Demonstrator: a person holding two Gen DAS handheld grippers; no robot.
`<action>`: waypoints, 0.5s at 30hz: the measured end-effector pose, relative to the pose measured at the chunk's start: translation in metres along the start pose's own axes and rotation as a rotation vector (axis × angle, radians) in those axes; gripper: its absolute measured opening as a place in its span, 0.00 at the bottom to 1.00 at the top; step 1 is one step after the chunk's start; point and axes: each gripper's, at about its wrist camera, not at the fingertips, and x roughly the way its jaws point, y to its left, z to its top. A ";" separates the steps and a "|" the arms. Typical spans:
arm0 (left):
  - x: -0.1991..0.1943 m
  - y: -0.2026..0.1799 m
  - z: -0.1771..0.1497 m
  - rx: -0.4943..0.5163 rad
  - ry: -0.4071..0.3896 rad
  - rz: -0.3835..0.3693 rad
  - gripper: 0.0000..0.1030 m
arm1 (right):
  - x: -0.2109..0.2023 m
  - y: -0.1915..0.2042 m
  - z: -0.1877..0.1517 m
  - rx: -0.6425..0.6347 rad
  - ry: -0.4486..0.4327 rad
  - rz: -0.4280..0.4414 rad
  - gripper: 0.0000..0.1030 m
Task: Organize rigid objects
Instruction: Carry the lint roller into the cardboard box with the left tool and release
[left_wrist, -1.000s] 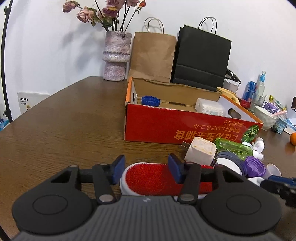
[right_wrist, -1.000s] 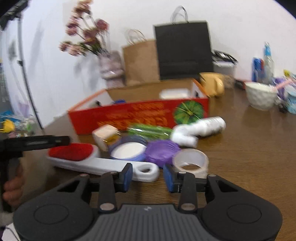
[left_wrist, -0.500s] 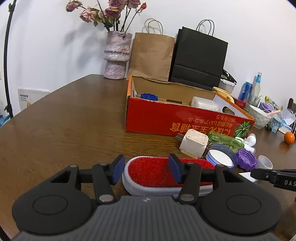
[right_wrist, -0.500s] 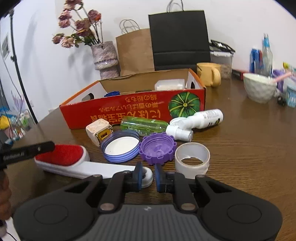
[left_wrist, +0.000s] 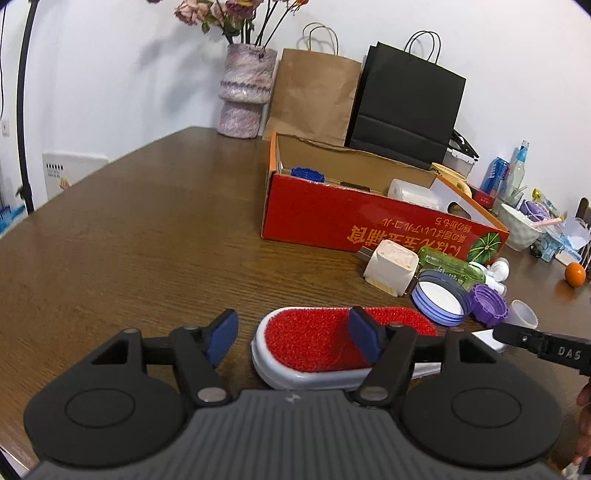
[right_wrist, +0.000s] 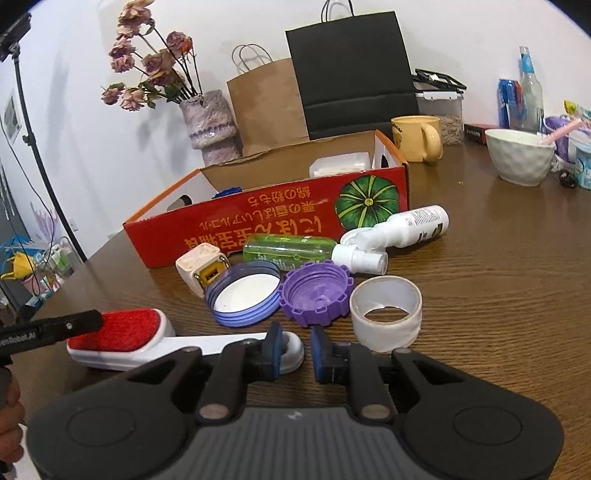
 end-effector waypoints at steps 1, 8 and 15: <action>0.001 0.003 0.000 -0.020 0.008 -0.013 0.66 | 0.000 0.001 0.000 0.002 -0.003 0.004 0.12; -0.013 0.001 -0.016 -0.078 -0.029 -0.005 0.61 | -0.001 0.000 -0.008 0.065 -0.045 0.030 0.12; -0.039 -0.001 -0.017 -0.076 -0.106 0.012 0.58 | -0.025 0.013 -0.016 0.059 -0.107 0.024 0.12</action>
